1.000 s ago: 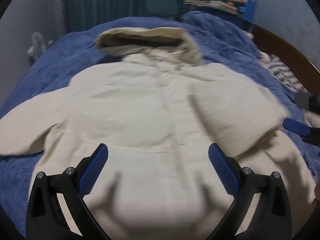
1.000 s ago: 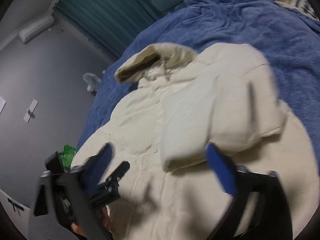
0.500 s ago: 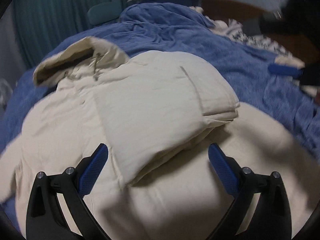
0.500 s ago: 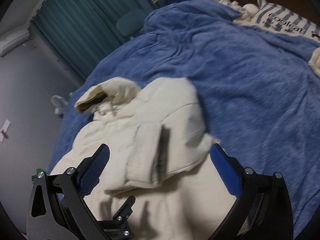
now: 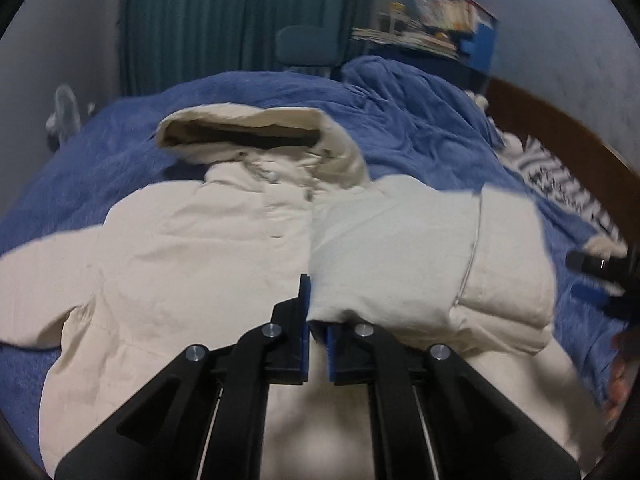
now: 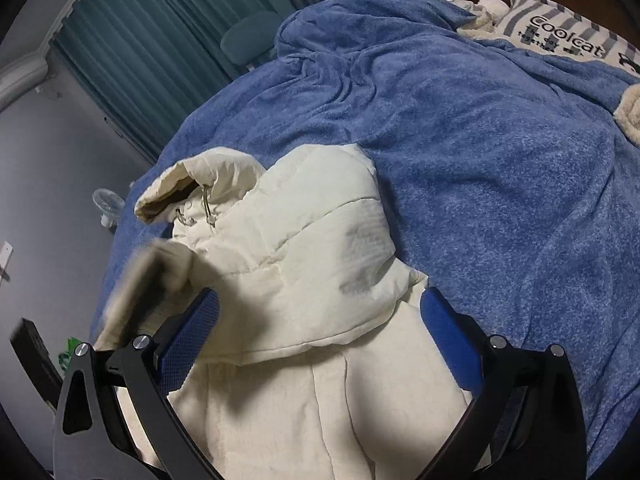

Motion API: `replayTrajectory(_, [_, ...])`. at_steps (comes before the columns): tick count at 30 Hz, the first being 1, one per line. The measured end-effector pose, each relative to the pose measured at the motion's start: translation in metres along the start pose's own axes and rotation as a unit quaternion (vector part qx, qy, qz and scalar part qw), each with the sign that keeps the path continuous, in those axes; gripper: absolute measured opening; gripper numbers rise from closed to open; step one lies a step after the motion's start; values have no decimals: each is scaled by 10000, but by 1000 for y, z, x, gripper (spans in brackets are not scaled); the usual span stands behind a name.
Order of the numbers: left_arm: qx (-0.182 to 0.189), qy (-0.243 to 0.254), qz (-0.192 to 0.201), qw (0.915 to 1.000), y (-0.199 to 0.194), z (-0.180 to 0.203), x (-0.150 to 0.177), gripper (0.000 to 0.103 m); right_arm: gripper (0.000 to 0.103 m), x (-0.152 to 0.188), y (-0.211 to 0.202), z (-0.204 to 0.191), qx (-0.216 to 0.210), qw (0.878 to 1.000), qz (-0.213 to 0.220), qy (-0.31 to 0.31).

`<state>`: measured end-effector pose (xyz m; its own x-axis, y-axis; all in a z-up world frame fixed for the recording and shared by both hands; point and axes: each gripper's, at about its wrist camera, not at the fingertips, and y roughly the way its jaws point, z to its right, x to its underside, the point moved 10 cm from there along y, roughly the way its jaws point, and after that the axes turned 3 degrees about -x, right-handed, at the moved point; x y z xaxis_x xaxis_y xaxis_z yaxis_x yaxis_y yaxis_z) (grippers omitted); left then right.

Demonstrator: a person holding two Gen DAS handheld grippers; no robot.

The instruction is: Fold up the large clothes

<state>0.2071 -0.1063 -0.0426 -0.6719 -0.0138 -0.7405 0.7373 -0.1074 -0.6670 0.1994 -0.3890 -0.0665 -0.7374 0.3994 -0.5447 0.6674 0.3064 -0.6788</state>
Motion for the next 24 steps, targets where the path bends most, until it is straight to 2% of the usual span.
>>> replayTrajectory(3, [304,-611,-187,9975,6,-25,3,3,97,6,8,-7,-6,9998,-101,-167])
replayTrajectory(6, [394,-775,-515,9949,22,-41,23,3,97,13,18,-14,50,9993,-209,-314])
replayTrajectory(10, [301,-444,-856,9949,44,-44,55,3,97,22,30,-21,156,9983,-337,-459])
replayTrajectory(14, [147,-34,-816,9965,52,-36,58,4,97,24,37,-23,260,9978,-371,-480])
replayTrajectory(18, [176,312,-859,9957,57,-23,61,8,97,17,34,-22,318,9981,-279,-440])
replayTrajectory(20, [168,579,-844,9946,55,-14,63,18,97,14,31,-20,325,9984,-227,-402])
replayTrajectory(24, [-93,1181,-509,9917,46,3,58,69,97,9,27,-14,311,9991,-154,-261])
